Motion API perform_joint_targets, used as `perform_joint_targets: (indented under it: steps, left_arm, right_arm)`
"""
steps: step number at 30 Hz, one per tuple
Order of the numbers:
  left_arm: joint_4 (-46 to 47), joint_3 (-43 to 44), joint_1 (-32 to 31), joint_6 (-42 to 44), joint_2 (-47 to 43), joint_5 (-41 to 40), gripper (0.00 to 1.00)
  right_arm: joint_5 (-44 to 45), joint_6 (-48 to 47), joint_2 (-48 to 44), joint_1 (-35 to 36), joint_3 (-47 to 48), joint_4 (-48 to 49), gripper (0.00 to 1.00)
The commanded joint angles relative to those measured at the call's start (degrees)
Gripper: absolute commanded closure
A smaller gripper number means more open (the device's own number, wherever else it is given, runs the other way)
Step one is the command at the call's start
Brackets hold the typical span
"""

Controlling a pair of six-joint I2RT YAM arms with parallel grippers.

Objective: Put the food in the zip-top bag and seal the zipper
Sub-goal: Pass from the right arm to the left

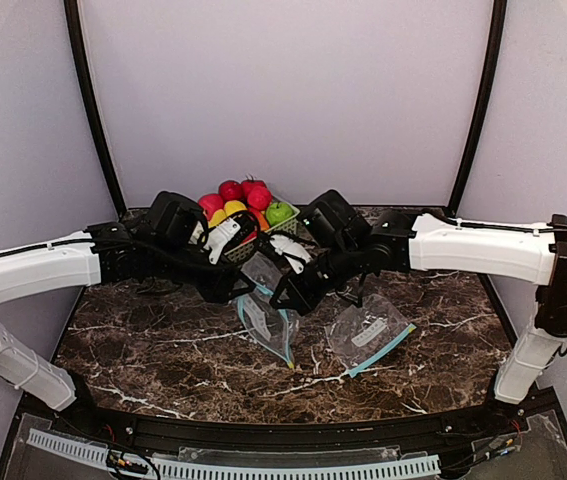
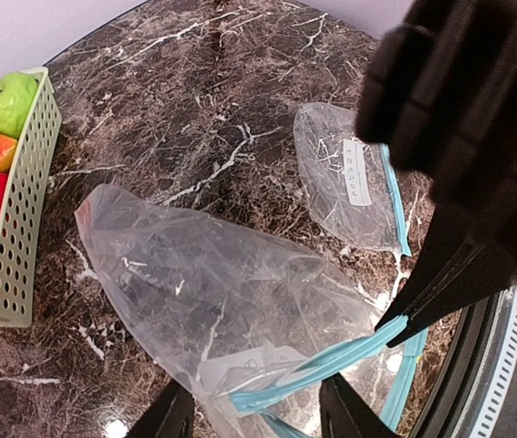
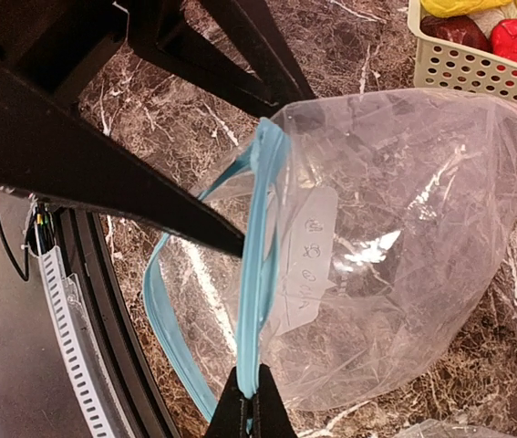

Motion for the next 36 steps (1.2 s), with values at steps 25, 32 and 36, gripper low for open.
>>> perform_joint_targets:
  steps: [25, 32, 36]
  left_arm:
    - [23.17, -11.65, 0.43, -34.50, -5.58, -13.66, 0.99]
    - [25.12, -13.62, 0.35, -41.12, -7.62, -19.42, 0.99]
    - [25.50, -13.86, 0.35, -42.84, -7.47, -19.92, 0.99]
  right_arm:
    - [24.09, 20.09, -9.35, -0.78, -11.00, 14.77, 0.15]
    - [30.11, 25.51, -13.01, 2.29, -16.63, 19.18, 0.08]
    - [31.57, 26.65, -13.70, 4.74, -18.74, 22.35, 0.05]
